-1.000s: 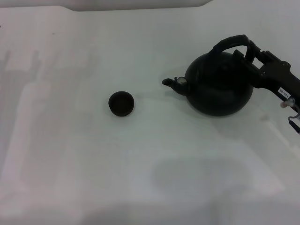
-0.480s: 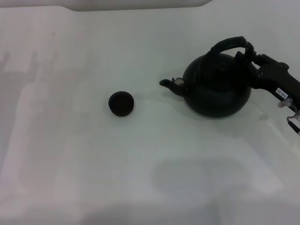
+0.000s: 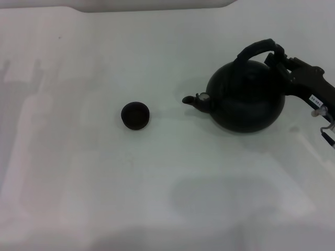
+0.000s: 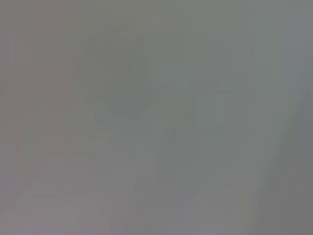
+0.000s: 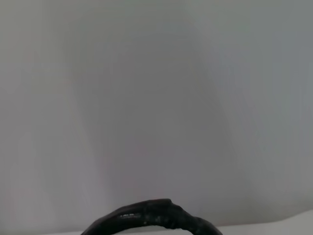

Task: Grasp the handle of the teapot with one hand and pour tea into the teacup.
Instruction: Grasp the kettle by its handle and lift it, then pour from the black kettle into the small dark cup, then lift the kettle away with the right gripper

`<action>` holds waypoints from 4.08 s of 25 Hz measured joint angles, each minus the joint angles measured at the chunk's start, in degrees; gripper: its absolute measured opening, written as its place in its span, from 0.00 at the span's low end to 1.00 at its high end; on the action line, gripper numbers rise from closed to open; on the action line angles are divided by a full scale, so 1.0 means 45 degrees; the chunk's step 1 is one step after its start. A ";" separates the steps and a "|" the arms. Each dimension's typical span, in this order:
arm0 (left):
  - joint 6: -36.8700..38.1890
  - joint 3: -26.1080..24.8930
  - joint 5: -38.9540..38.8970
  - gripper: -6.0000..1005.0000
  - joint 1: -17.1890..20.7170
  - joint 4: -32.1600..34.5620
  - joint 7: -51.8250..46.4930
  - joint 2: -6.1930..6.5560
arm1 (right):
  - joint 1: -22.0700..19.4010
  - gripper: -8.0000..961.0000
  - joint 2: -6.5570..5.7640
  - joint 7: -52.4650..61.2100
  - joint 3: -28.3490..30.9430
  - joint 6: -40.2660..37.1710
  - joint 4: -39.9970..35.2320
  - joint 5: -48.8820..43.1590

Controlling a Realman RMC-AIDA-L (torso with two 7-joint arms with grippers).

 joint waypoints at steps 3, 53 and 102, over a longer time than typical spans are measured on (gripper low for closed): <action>0.0000 0.0032 0.0004 0.80 0.0000 -0.0028 0.0000 0.0000 | -0.0006 0.23 0.0000 0.0000 0.0000 -0.0038 -0.0237 0.0000; -0.0158 0.0454 -0.0001 0.80 -0.0074 -0.0210 -0.0312 0.0000 | 0.1863 0.20 0.0122 -0.5718 -0.0486 0.2027 -0.2416 -0.0120; -0.0471 0.0455 -0.0076 0.80 -0.0140 -0.0209 -0.0312 0.0000 | 0.1965 0.17 0.0157 -0.9414 -0.0920 0.2441 -0.3074 -0.0075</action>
